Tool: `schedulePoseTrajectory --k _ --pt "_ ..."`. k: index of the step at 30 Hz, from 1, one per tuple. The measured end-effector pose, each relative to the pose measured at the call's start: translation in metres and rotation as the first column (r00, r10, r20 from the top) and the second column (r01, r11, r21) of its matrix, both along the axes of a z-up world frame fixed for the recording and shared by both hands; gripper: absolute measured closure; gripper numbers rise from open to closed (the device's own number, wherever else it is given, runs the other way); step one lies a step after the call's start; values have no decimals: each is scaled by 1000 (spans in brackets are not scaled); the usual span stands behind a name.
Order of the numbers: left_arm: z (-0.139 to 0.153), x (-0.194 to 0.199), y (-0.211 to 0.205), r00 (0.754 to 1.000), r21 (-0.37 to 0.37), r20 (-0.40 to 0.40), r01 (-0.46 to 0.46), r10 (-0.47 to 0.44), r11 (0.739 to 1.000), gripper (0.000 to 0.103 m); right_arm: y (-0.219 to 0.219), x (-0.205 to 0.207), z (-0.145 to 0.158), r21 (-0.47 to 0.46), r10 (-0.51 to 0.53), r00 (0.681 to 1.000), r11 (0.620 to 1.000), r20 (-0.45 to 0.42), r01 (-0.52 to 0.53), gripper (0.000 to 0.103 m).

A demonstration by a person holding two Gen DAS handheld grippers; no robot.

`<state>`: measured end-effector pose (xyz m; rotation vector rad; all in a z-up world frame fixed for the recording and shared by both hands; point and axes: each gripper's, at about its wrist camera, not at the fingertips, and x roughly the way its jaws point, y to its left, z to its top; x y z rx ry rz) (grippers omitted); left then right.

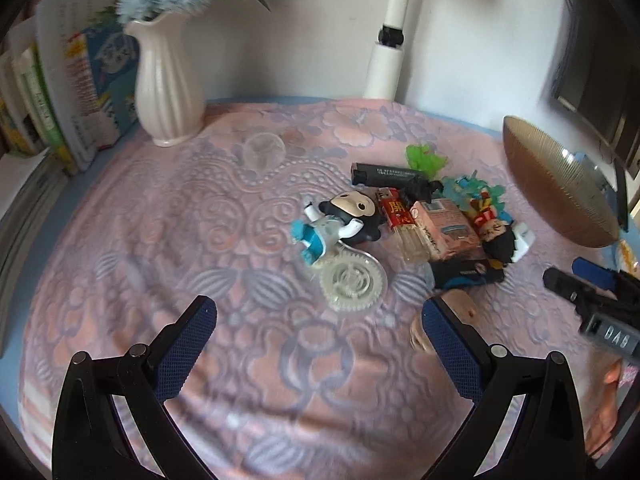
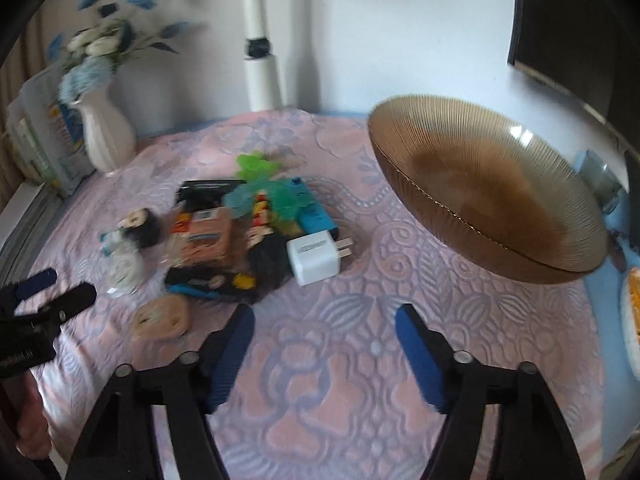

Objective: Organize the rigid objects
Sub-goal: 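Grasp the clear tape dispenser with the left tool while the right tool grasps the white Anker charger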

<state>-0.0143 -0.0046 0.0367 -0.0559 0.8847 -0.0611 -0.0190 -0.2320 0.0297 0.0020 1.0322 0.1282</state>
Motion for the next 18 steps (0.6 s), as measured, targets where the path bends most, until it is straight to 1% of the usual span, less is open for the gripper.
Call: schedulePoseTrajectory --k 3,4,6,7,10,11,14,15,16,17,18 --pt "-11 14 -4 1000 0 -20 -1 1 1000 9 -7 15 -7 14 -4 1000 1000 -6 4 40" --pt "-15 17 -4 999 -2 -31 -4 4 1000 10 -8 18 -9 19 -1 1000 1000 -6 1 41" --pt "-20 23 -3 999 -12 -45 -9 9 1000 18 -9 25 -10 42 8 1000 999 0 -8 42" --pt "-21 25 -2 999 -19 -50 -11 10 1000 20 -9 28 -11 41 12 1000 999 0 -12 42" --pt "-22 28 1 999 -39 -53 -12 10 999 22 -4 38 -17 27 28 1000 999 -8 -28 46" --pt "-22 29 1 999 -41 -51 -10 7 999 24 -2 40 -19 28 32 999 999 -8 -32 49" --pt "-24 36 -4 999 -17 -48 -10 9 1000 25 2 47 -22 8 49 999 999 10 -49 56" --pt "-24 39 -6 999 -7 -46 -9 9 1000 28 4 49 -24 7 56 998 998 15 -56 59" --pt "-25 40 -7 999 3 -40 -9 9 1000 32 6 50 -26 1 61 998 998 17 -61 59" --pt "-24 40 -8 999 6 -34 -6 7 1000 43 9 51 -27 -18 66 998 998 23 -65 59" --pt "-24 40 -7 1000 4 -25 -3 3 1000 43 11 52 -27 -32 71 997 997 29 -70 59"
